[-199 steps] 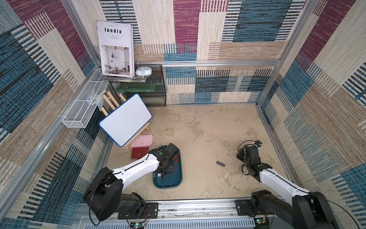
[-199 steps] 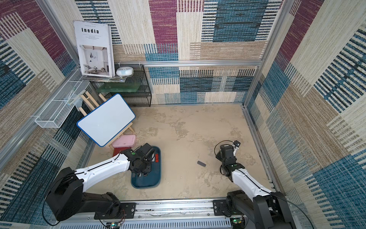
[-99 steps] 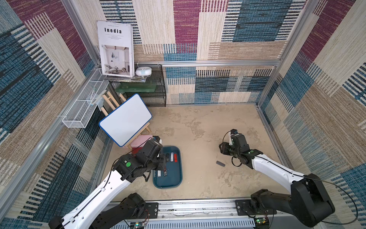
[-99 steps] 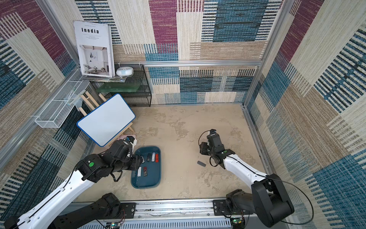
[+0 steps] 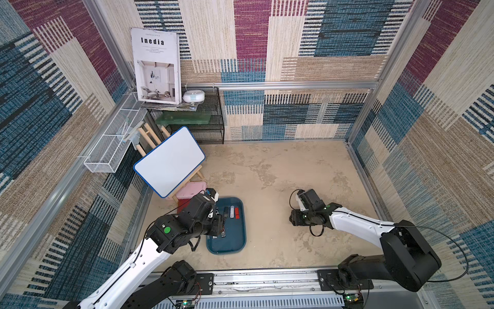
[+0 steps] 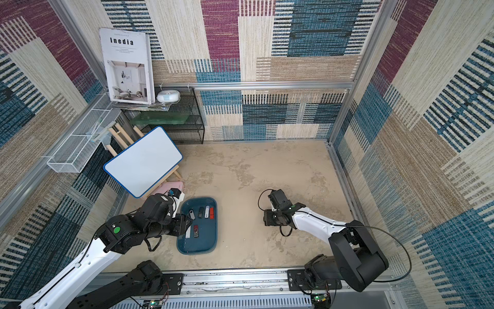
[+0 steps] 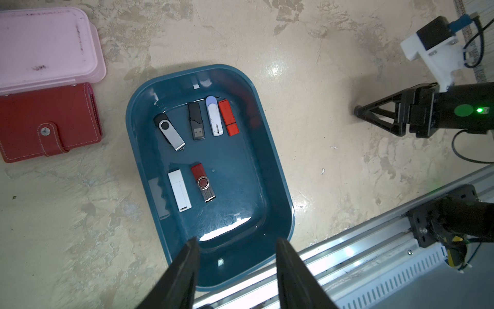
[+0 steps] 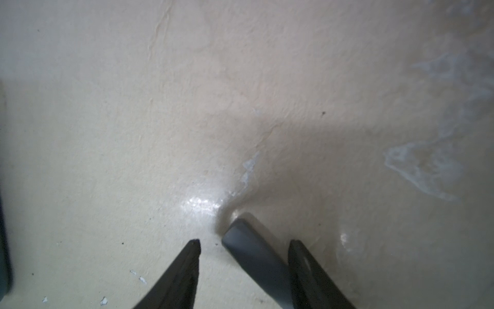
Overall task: Put the usb flash drive into the storage box
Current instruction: Place the USB flash in the storage box, then pick up the USB flash from the center of the board.
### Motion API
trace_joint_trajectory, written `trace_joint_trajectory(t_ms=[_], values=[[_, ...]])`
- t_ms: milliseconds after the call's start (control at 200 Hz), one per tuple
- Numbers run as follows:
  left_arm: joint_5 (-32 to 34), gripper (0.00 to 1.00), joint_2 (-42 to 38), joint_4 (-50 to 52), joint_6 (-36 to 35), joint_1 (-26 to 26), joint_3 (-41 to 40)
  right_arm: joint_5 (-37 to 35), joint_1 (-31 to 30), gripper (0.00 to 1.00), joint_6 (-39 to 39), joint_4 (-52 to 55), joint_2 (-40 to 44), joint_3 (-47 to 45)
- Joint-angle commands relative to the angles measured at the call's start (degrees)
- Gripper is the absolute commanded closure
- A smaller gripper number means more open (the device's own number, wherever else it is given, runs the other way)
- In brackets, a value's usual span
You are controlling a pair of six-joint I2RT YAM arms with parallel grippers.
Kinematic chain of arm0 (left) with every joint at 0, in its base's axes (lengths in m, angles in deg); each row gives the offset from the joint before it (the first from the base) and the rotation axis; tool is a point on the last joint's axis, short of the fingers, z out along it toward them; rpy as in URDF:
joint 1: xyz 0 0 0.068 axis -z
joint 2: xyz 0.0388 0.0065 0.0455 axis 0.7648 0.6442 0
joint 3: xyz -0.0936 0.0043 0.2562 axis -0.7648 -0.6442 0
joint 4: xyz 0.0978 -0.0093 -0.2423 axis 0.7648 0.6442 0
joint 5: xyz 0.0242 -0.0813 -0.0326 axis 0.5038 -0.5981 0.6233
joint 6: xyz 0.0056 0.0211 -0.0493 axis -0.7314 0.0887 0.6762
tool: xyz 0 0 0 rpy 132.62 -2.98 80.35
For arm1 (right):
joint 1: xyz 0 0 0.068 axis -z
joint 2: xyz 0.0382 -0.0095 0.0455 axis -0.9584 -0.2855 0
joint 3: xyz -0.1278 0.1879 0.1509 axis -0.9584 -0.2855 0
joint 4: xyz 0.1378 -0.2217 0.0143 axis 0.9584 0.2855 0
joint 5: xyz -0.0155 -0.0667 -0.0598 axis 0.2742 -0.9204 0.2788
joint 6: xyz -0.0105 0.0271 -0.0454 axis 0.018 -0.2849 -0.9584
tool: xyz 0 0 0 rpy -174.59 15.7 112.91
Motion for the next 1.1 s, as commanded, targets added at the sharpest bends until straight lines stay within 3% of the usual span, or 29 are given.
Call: trace_joint_trajectory(t_ms=[0,160,591,1097], values=[[0.59,0.49,-0.51,-0.76,0.03,0.03,-0.03,2.80,-0.41,0.42,-0.10,1.76,0.66,-1.17],[0.25,0.48,-0.51,-0.86,-0.10,0.03,-0.03,3.59,-3.13,0.43,2.67,2.74,2.46,-2.57],[0.15,0.48,-0.52,-0.94,-0.04,0.03,-0.21,-7.86,-7.02,0.47,8.50,8.67,1.00,0.32],[0.33,0.48,-0.53,-0.92,0.05,0.12,-0.29,-11.93,-11.31,0.64,7.80,12.60,-7.30,5.19]])
